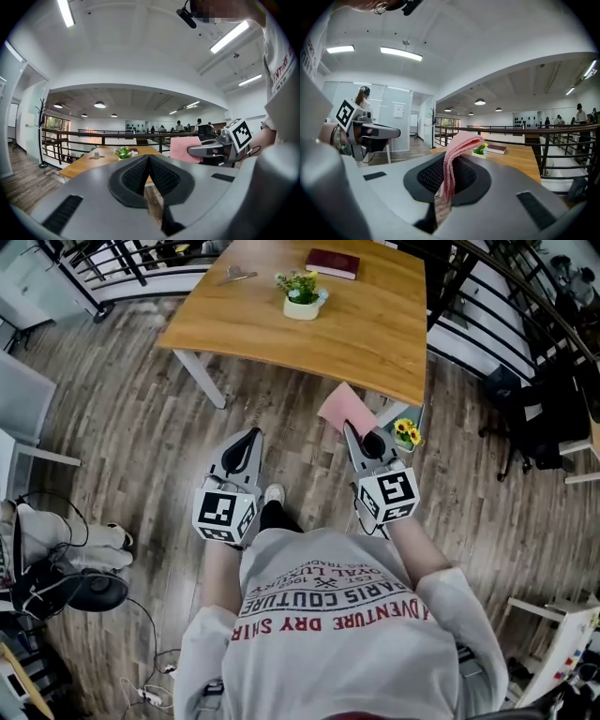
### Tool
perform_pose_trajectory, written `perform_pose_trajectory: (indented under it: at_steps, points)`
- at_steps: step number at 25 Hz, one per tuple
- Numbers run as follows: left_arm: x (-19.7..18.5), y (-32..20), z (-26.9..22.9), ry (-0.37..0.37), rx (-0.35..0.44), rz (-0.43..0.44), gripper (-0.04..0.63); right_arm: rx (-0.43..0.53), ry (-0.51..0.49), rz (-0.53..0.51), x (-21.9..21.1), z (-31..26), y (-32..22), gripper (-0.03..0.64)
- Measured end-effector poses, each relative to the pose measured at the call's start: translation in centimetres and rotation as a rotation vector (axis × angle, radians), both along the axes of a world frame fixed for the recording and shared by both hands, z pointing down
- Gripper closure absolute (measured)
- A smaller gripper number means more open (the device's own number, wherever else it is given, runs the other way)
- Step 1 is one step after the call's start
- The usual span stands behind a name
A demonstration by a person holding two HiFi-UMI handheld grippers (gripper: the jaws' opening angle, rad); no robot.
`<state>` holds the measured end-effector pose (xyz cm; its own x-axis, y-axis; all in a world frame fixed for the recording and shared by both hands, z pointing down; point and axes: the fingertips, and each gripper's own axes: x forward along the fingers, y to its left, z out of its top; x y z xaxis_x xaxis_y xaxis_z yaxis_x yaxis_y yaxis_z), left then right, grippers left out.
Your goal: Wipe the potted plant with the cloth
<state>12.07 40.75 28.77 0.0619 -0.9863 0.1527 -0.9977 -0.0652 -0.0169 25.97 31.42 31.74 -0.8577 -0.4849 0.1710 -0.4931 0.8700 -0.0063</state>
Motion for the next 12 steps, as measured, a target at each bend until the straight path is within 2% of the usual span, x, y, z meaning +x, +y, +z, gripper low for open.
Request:
perform_pose_trajectory:
  at_steps: [7,12]
  points:
    - [-11.2,-9.0,-0.9,0.026,0.006,0.091,0.578,-0.003,0.023,0.103,-9.9,-1.1,-7.9,0.580]
    - [-15.8,-13.8,-0.4,0.041,-0.009,0.155,0.578,-0.019,0.026,0.171,-14.4,-0.7,-12.4,0.580]
